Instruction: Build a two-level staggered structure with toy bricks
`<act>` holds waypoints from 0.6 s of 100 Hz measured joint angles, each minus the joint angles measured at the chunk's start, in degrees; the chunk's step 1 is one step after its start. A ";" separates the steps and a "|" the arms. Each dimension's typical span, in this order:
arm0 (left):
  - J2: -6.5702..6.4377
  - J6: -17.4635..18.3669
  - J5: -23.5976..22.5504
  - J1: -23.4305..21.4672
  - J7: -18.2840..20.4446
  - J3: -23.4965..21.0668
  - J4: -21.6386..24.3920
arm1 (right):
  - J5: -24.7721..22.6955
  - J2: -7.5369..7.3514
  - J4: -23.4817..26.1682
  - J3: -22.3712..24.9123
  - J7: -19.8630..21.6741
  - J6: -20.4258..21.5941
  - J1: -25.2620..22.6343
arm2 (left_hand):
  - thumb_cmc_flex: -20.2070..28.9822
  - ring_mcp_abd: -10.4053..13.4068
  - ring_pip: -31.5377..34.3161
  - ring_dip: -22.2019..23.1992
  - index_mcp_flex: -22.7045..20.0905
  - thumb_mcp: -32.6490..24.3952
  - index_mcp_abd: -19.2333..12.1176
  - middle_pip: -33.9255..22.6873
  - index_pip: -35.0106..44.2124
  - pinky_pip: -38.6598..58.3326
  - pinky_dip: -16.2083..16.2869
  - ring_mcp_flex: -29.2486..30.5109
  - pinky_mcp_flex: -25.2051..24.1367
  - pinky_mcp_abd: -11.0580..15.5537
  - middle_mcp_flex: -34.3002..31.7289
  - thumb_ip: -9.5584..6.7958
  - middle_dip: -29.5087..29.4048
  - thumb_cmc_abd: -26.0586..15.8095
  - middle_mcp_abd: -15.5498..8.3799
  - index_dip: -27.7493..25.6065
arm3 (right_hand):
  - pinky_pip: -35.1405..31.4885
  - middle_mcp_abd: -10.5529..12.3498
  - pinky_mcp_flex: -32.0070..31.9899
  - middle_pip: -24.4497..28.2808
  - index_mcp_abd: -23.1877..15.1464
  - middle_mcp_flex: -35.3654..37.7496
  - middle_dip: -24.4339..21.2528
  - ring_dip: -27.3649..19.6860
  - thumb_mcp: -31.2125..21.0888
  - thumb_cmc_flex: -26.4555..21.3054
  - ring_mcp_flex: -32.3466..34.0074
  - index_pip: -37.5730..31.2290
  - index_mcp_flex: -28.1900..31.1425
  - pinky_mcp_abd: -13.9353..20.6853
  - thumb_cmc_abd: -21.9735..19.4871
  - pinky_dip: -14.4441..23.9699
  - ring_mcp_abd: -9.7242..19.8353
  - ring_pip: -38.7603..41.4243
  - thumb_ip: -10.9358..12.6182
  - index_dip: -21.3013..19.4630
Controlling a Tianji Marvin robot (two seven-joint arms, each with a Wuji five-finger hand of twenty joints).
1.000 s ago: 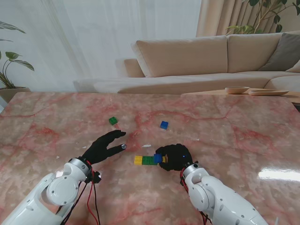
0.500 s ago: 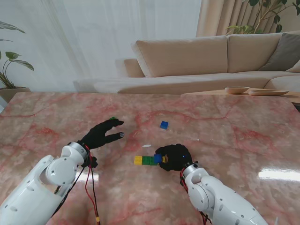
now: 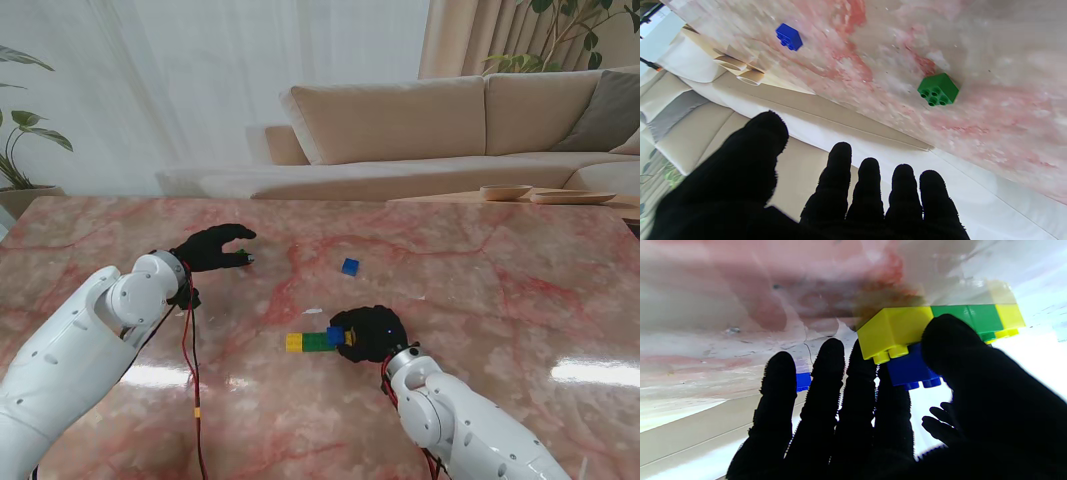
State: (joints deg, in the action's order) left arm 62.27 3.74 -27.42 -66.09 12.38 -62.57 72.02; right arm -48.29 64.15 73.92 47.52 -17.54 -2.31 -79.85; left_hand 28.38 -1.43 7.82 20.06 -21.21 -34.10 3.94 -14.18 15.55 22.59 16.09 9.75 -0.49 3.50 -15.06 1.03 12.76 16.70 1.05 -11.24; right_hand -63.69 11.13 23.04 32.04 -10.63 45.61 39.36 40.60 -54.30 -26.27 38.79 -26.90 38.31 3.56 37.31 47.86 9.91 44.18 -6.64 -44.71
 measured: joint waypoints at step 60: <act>2.74 -3.21 3.89 17.72 -1.64 15.33 -22.89 | 0.72 0.30 -0.30 -0.10 -0.22 0.35 0.23 | -0.60 -1.01 3.91 2.03 3.75 -11.15 6.19 -0.22 -5.04 -1.93 0.04 -2.24 -0.61 -0.45 2.07 4.30 0.55 13.59 2.89 1.59 | -0.02 0.00 0.00 -0.02 -0.01 0.08 0.00 0.51 0.00 -0.03 1.01 -0.03 0.02 -0.02 0.00 0.00 0.01 0.09 -0.02 0.05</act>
State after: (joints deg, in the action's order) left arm 65.00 0.52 -23.53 -48.37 10.74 -47.24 49.13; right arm -47.57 64.44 73.62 47.42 -17.76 -1.96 -79.62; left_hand 27.78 -2.44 11.73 22.09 -17.45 -45.26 10.14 -14.40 10.52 20.66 16.13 7.51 -1.10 3.05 -12.99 5.33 13.31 30.29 3.93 -9.65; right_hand -63.72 11.13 23.04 32.02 -10.64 45.69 39.36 41.11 -54.30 -26.30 39.80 -26.92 38.33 3.53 37.31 47.86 9.92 44.27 -6.66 -44.66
